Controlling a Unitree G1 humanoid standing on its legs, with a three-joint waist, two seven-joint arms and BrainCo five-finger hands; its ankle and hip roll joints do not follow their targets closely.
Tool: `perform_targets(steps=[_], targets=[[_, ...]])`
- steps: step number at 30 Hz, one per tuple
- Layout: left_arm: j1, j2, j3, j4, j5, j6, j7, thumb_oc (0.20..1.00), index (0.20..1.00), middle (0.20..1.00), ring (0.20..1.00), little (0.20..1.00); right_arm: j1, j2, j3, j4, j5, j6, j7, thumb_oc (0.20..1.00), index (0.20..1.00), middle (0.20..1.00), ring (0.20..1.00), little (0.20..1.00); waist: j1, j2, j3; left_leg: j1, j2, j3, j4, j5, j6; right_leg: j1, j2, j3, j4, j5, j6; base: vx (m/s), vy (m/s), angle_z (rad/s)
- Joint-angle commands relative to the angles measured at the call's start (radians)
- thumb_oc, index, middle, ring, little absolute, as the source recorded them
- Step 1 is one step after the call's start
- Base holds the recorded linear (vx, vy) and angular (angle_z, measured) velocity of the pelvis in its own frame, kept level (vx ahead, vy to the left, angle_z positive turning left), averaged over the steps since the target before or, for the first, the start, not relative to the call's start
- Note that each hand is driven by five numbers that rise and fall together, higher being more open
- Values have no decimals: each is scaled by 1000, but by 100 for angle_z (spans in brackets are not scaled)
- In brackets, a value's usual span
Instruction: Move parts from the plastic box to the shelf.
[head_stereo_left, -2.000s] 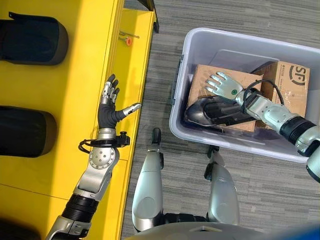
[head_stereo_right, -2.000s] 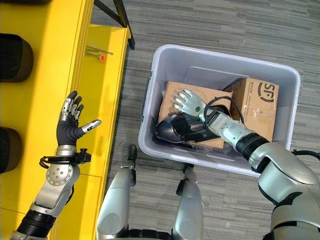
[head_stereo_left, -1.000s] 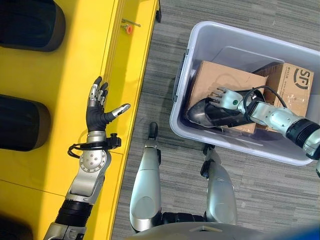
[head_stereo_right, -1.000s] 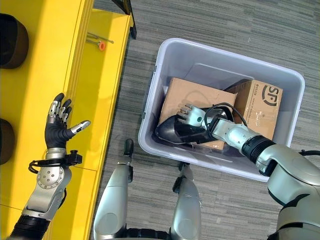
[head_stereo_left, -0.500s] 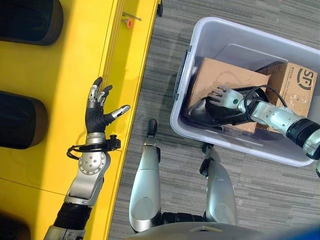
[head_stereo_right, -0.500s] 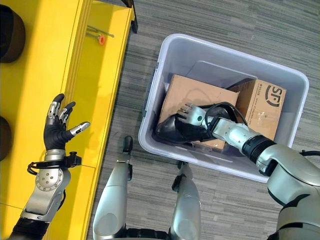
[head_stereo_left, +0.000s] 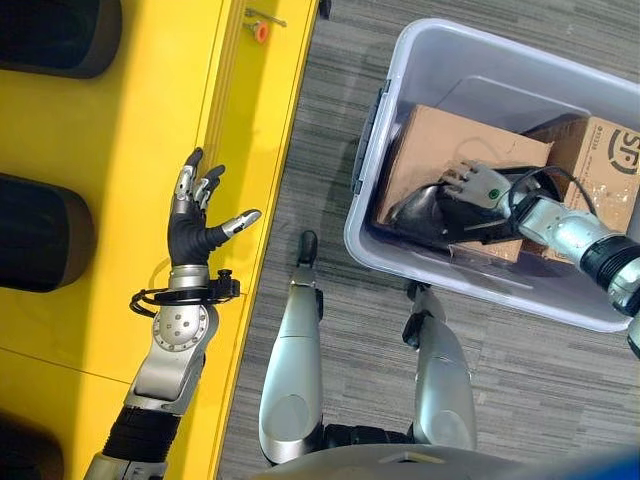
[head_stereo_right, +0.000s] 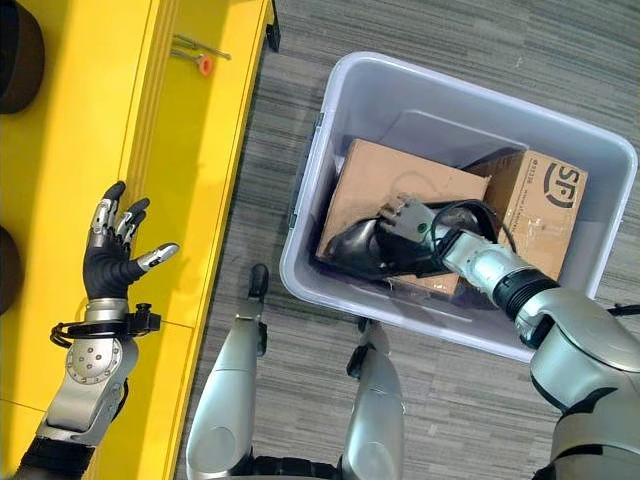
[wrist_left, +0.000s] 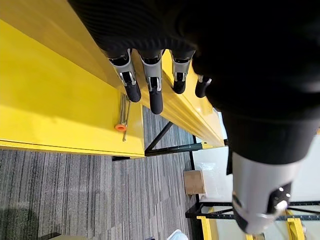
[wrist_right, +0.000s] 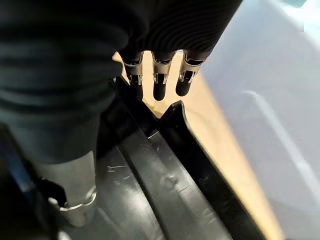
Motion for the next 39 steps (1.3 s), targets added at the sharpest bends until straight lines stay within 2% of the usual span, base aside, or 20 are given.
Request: perform_targets(steps=[1,5,6,13,14,18,20,24,29,33,35,39], targets=[[63,18,36,-71,11,-30,20,1000,1000,1000,1000,1000,-32,-85,40,85,-39,74,9,1000,1000,1000,1000,1000,1,50,-4,52,-11,62,-83,-6,30,-50,-37,44,228,-196,42,3,23,-5],[58,10,33,-70,5,-31,19,1000,1000,1000,1000,1000,-47,-87,11,118,-15,104,-11,1000,1000,1000,1000,1000,-5,54,-4,50,-12,64,-79,-8,32,-56,-38,47,233,-194,42,2,3,-2],[54,6,34,-68,4,-35,25,1000,1000,1000,1000,1000,-56,-92,-17,130,9,130,-37,1000,1000,1000,1000,1000,-8,56,-4,50,-13,64,-77,-11,33,-60,-39,51,235,-192,41,0,0,0],[36,1,21,-56,9,-39,40,1000,1000,1000,1000,1000,-102,-86,-58,171,43,196,-111,1000,1000,1000,1000,1000,-13,62,-4,47,-14,72,-69,-17,35,-69,-39,57,243,-191,41,0,0,0],[32,-1,19,-54,15,-42,44,1000,1000,1000,1000,1000,-111,-84,-90,182,72,218,-140,1000,1000,1000,1000,1000,-16,65,-4,47,-14,72,-68,-18,36,-69,-39,58,243,-191,41,0,0,0],[25,-2,19,-52,17,-44,53,1000,1000,1000,1000,1000,-106,-72,-152,195,130,238,-177,1000,1000,1000,1000,1000,-19,66,-4,45,-15,75,-62,-22,38,-74,-37,62,249,-191,40,1,1,-1],[18,-7,12,-48,21,-42,57,1000,1000,1000,1000,1000,-100,-43,-217,220,205,255,-215,1000,1000,1000,1000,1000,-21,69,-4,43,-17,78,-56,-25,41,-76,-38,64,256,-191,38,3,11,-7],[9,-8,4,-40,19,-41,64,1000,1000,1000,1000,1000,-98,-2,-302,256,318,253,-247,1000,1000,1000,1000,1000,-23,71,-4,44,-16,79,-53,-27,42,-79,-37,68,258,-191,36,3,7,-4],[-5,-11,-20,-34,4,-41,68,1000,1000,1000,1000,1000,-102,92,-494,321,638,200,-337,1000,1000,1000,1000,1000,-21,80,-4,50,-18,85,-48,-31,47,-76,-35,73,263,-192,33,0,0,0],[-12,-8,-31,-28,4,-38,69,1000,1000,1000,1000,1000,-92,130,-539,339,730,170,-342,1000,1000,1000,1000,1000,-20,79,-4,56,-18,87,-46,-35,48,-71,-33,73,264,-192,32,0,0,0],[-20,-15,-38,-24,3,-34,73,1000,1000,1000,1000,1000,-63,184,-603,353,835,139,-342,1000,1000,1000,1000,1000,-25,78,-4,63,-19,87,-41,-37,49,-64,-32,75,266,-193,31,0,0,0],[-32,-20,-48,-15,5,-24,76,1000,1000,1000,1000,1000,-20,246,-664,369,941,108,-330,1000,1000,1000,1000,1000,-27,73,-4,78,-19,89,-40,-41,50,-49,-31,72,268,-194,30,0,0,-2]])
